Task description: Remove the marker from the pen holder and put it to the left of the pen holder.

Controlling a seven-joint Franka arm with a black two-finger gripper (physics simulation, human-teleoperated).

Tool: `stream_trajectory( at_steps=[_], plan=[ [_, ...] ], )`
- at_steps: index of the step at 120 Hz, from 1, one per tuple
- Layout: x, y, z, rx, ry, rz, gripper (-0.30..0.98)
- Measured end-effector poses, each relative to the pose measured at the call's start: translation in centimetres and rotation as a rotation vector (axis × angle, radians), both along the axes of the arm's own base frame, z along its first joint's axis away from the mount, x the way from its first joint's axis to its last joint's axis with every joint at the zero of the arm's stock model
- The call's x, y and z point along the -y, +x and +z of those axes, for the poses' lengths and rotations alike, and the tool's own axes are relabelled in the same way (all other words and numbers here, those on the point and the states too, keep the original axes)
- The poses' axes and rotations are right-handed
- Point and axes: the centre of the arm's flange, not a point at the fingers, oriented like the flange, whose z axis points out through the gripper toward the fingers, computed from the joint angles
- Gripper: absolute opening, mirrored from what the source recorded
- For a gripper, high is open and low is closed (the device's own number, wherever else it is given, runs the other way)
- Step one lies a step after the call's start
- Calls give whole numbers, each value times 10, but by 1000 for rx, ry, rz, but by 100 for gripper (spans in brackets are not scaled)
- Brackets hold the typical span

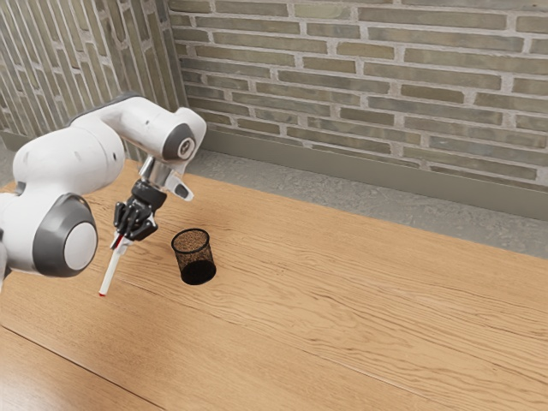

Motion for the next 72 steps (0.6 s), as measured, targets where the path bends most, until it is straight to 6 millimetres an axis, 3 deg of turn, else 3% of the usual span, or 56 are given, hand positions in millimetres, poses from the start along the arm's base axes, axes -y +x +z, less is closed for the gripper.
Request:
stream_trajectory(
  at_steps=[8, 24, 32, 38, 44, 51, 56, 62, 72],
  plan=[
    [4, 1, -1, 3, -2, 3, -2],
    [15, 3, 1, 21, -21, 16, 28],
    [25, 7, 22, 67, -38, 10, 39],
    [31, 9, 62, 134, -48, 9, 45],
    [36, -2, 133, 232, -62, 16, 50],
    [44, -43, 235, 370, -78, 22, 54],
    [50, -78, 287, 462, -91, 23, 57],
    [56, -104, 321, 550, -103, 19, 59],
    [64, -116, 346, 645, -131, 16, 62]
  ],
)
